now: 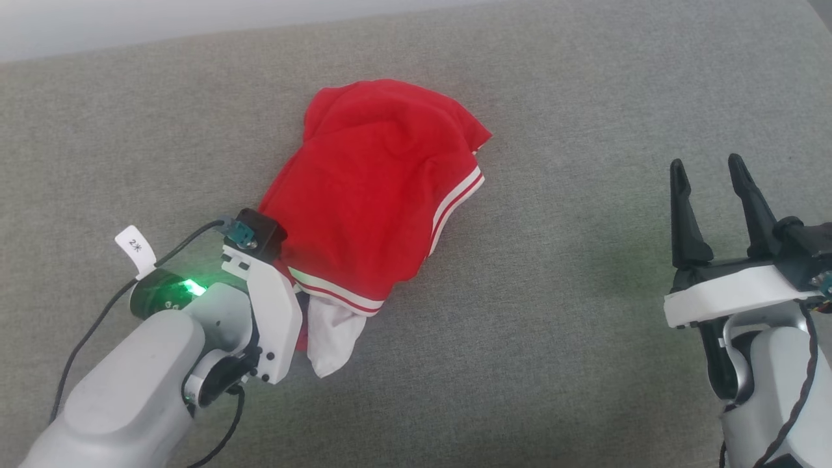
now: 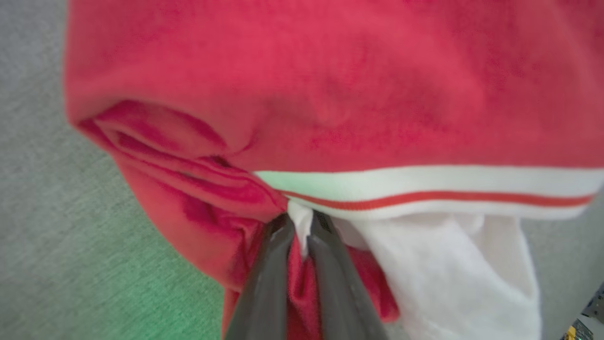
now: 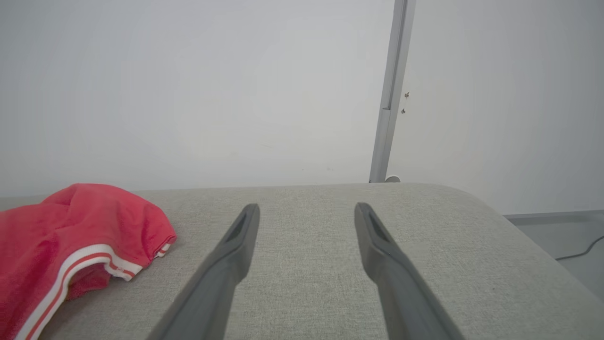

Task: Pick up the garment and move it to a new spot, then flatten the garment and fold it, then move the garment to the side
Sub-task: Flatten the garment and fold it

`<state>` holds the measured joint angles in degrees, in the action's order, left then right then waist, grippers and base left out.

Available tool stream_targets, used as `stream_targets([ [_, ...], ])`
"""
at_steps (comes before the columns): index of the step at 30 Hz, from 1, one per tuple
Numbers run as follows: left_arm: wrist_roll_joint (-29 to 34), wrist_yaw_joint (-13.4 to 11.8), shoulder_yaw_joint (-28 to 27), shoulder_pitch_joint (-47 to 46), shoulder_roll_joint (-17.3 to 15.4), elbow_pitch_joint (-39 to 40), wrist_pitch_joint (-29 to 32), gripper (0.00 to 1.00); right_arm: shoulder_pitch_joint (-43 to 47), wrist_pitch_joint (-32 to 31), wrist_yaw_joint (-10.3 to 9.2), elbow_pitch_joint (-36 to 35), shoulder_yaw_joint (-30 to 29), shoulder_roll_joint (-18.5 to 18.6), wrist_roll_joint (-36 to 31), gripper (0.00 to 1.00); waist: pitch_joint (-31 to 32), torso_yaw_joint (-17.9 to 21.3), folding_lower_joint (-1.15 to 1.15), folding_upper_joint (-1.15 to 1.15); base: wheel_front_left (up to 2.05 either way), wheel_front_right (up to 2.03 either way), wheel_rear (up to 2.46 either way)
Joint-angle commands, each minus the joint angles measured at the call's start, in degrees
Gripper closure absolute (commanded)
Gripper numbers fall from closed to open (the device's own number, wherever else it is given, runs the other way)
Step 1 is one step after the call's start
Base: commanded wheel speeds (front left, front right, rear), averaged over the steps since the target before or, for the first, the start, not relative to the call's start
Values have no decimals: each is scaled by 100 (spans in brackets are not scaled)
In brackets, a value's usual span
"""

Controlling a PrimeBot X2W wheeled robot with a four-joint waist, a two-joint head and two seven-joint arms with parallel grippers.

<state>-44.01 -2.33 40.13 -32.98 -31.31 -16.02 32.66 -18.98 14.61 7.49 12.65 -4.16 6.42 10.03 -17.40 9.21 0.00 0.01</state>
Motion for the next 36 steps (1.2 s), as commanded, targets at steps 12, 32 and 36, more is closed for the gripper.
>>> stream_targets([
  [12,-99,191,-74,51,54,-507,-537,0,178,-26,0,159,-42,151,4,0,574,-354,0,-1,0,0,0],
  [32,-187,-82,-1310,1348,-511,67,-3628,0,902,-198,0,65,-190,302,80,0,1545,-903,0,-1,0,0,0],
  [36,-295,-152,-1541,1640,-574,76,-4019,0,991,-227,0,24,-217,309,73,0,1602,-956,0,-1,0,0,0],
])
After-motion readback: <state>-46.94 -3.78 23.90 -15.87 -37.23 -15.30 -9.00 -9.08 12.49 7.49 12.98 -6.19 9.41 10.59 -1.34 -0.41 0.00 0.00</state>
